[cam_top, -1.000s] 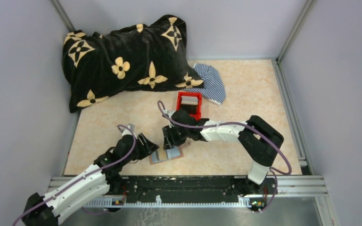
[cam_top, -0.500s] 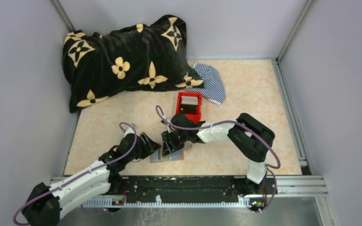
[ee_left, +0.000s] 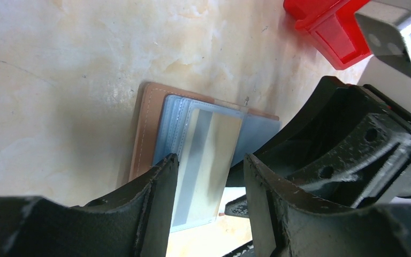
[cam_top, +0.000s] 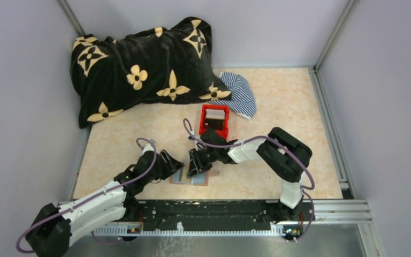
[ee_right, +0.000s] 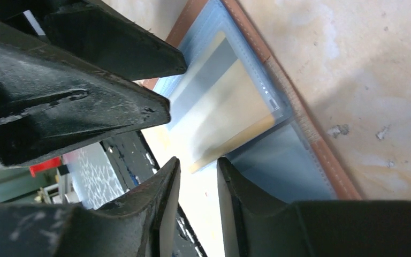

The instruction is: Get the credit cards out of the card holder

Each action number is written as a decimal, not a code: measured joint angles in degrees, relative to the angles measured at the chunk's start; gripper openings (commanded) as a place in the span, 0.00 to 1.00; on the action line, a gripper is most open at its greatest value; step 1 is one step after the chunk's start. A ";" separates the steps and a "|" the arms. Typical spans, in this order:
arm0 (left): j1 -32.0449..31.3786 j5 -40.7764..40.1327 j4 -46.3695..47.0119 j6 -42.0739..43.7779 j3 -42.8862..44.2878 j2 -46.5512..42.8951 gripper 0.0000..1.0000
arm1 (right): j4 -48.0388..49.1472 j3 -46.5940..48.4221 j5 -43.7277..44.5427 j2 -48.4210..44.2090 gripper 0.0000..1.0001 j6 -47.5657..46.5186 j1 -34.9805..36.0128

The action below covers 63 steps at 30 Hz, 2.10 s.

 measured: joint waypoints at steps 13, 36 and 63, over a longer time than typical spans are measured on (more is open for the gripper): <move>0.00 0.26 0.59 0.22 0.00 0.50 0.56 | 1.86 -1.05 -1.92 1.97 0.00 2.54 -0.33; 0.09 1.05 2.91 0.28 -0.50 1.70 0.55 | 7.96 -3.15 -4.70 1.07 0.50 7.93 -2.80; 0.92 -0.22 5.81 0.68 -2.45 0.94 0.50 | 19.65 -6.97 1.90 2.40 0.40 17.68 -2.29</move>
